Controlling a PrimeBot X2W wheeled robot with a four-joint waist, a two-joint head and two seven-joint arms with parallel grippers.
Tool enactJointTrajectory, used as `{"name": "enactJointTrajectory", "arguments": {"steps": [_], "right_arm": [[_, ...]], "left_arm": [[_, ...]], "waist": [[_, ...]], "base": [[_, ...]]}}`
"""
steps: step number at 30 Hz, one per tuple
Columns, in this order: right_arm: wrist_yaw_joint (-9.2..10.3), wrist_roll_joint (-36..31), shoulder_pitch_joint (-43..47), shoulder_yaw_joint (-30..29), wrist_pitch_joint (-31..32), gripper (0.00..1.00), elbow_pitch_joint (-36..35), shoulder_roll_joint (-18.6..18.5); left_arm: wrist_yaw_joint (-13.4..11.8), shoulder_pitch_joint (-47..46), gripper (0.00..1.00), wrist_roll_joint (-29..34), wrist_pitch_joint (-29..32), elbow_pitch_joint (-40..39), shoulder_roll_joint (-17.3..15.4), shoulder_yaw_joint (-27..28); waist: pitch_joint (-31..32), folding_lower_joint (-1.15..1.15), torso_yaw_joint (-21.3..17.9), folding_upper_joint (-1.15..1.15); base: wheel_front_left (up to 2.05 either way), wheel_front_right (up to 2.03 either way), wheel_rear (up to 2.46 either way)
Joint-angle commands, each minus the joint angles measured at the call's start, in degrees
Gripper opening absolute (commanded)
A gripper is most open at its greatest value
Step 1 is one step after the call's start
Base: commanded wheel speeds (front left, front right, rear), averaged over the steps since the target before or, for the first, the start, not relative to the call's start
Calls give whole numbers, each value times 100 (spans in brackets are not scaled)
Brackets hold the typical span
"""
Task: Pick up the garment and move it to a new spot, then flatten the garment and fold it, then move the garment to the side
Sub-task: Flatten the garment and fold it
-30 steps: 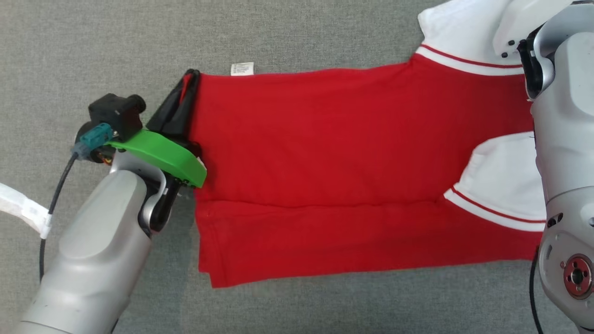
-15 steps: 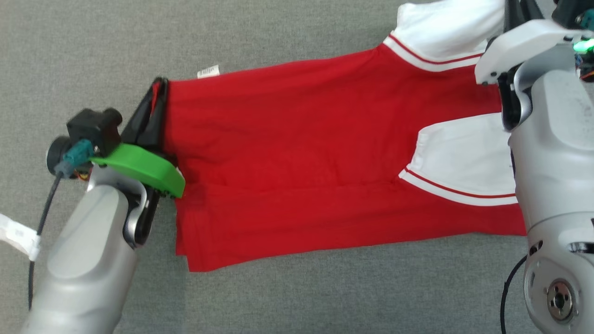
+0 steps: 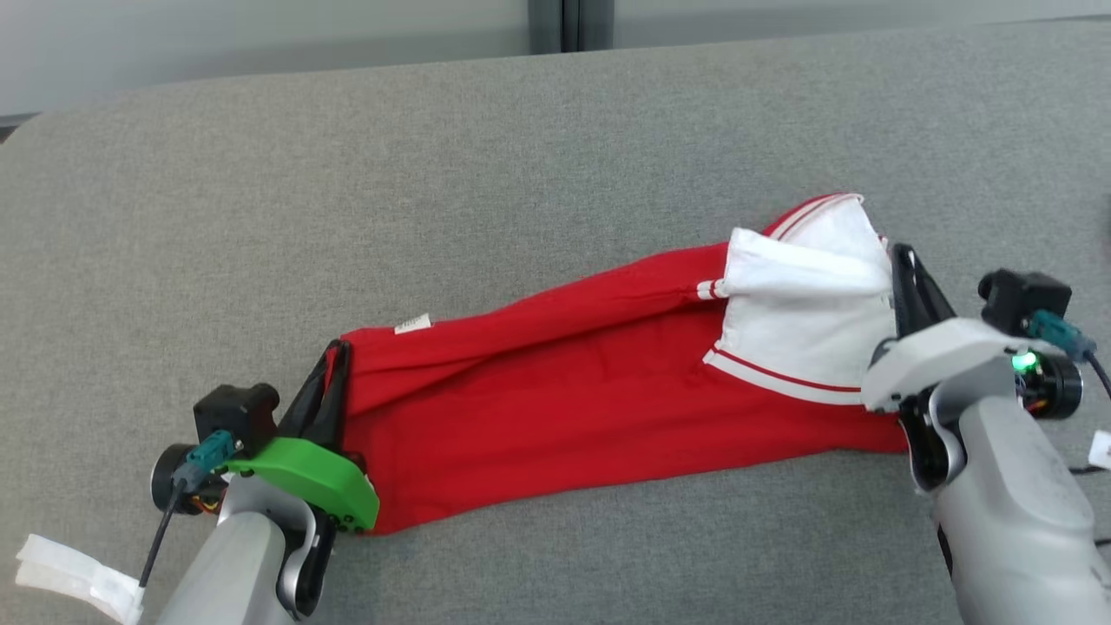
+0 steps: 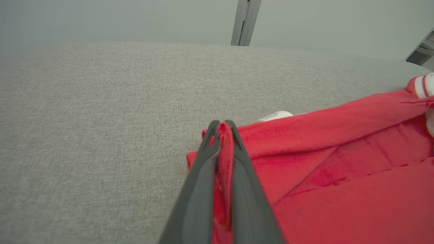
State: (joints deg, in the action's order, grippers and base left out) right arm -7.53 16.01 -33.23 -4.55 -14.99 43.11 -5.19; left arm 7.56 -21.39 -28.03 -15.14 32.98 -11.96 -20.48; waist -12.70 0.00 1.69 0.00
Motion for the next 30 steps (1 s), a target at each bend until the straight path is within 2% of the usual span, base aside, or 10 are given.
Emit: {"name": "enactJointTrajectory", "arguments": {"steps": [1, 5, 12, 13, 14, 15, 16, 24, 30], "right_arm": [[10, 146, 258, 4, -24, 0, -91, -74], [10, 483, 775, -65, -24, 0, -331, -122], [10, 696, 1379, -49, -25, 0, -579, -88], [10, 673, 1435, -64, -25, 0, -570, -109], [10, 583, 1485, -67, -25, 16, -543, -149], [10, 509, 1514, -58, -25, 60, -532, -167], [10, 378, 1528, -57, -25, 100, -570, -189], [10, -520, 1716, -75, -24, 100, -889, -120], [10, -674, 1711, -48, -24, 100, -690, -72]], "left_arm": [[-13, 144, 0, 67, 5, -30, 8, 56], [-13, 410, 0, 188, 4, -82, 69, 161], [-13, 944, 0, 404, 4, -211, 189, 450], [-13, 1001, 30, 456, 4, -216, 199, 444], [-14, 1066, 93, 524, 4, -217, 209, 448], [-14, 1098, 100, 586, 4, -226, 213, 490], [-14, 1147, 100, 663, 4, -223, 213, 574], [-22, 1640, 100, 1400, 4, -607, 534, 1303], [-18, 2038, 100, 1653, 4, -923, 782, 1599]], "waist": [[198, 0, -82, 0], [348, 0, -97, 0], [591, 0, -117, 0], [609, 0, -113, 0], [625, 0, -107, 0], [640, 0, -100, 0], [651, 0, -94, 0], [758, 0, -56, 0], [853, 0, 30, 0]], "base": [[0, 0, 0], [0, 0, 0], [0, 0, 0], [0, 0, 0], [0, 0, 0], [0, 0, 0], [0, 0, 0], [0, 0, 0], [0, 0, 0]]}}
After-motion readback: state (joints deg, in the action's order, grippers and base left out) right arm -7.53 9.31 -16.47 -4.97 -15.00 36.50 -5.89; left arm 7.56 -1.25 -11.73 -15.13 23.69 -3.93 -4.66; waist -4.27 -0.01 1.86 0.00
